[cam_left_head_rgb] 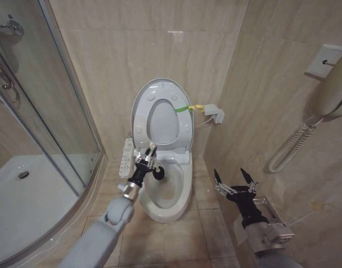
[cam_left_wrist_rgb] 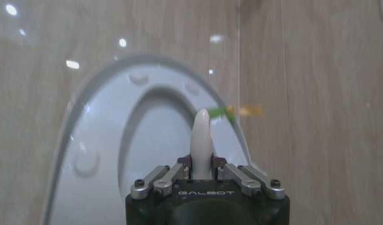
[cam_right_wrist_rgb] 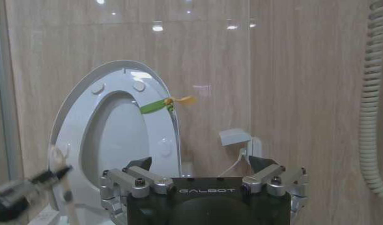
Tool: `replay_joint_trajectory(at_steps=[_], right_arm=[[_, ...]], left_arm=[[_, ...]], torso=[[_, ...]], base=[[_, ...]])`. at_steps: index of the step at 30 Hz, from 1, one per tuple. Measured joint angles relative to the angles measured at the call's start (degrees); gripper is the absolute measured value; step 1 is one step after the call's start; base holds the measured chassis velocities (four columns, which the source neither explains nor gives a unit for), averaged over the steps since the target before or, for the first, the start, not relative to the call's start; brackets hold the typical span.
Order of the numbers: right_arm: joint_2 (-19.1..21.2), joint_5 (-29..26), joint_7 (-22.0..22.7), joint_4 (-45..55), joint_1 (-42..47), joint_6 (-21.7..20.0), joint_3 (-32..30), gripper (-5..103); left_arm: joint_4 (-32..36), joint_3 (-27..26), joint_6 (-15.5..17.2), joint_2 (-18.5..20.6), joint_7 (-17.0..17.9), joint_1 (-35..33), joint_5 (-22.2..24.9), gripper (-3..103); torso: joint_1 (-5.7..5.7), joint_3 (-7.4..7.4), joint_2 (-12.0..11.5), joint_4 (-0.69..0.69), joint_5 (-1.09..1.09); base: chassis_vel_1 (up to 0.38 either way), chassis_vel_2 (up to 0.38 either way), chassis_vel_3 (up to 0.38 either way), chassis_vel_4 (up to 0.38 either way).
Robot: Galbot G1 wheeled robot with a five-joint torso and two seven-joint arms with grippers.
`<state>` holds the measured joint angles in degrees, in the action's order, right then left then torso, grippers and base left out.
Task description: Open the toilet lid, clean the toilet bowl with a toilet brush, close the toilet lid, and flush.
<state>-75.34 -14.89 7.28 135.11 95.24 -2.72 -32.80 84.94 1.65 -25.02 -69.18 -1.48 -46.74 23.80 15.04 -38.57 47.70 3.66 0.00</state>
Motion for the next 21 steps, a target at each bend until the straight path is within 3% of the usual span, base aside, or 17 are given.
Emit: replay_joint_trajectory(at_steps=[3,7,21], right_arm=[[0.00,0.00,0.00,0.00,0.00,0.00,0.00,100],[0.00,0.00,0.00,0.00,0.00,0.00,0.00,100],[0.00,0.00,-0.01,0.00,0.00,0.00,0.00,100]], left_arm=[[-5.72,1.33,-0.75,-1.46,-0.32,2.17,-0.09,20],[-8.44,1.56,-1.17,-2.43,-0.45,2.31,-0.56,20],[-6.81,0.31,-1.34,-2.18,-0.60,0.34,-2.21,20]], torso=[[0.00,0.00,0.00,-0.02,0.02],[0.00,0.00,0.00,-0.02,0.01],[-0.03,0.02,0.02,-0.01,0.01]], base=[[0.000,0.000,0.000,0.000],[0.000,0.000,0.000,0.000],[-0.007,0.007,0.005,-0.009]])
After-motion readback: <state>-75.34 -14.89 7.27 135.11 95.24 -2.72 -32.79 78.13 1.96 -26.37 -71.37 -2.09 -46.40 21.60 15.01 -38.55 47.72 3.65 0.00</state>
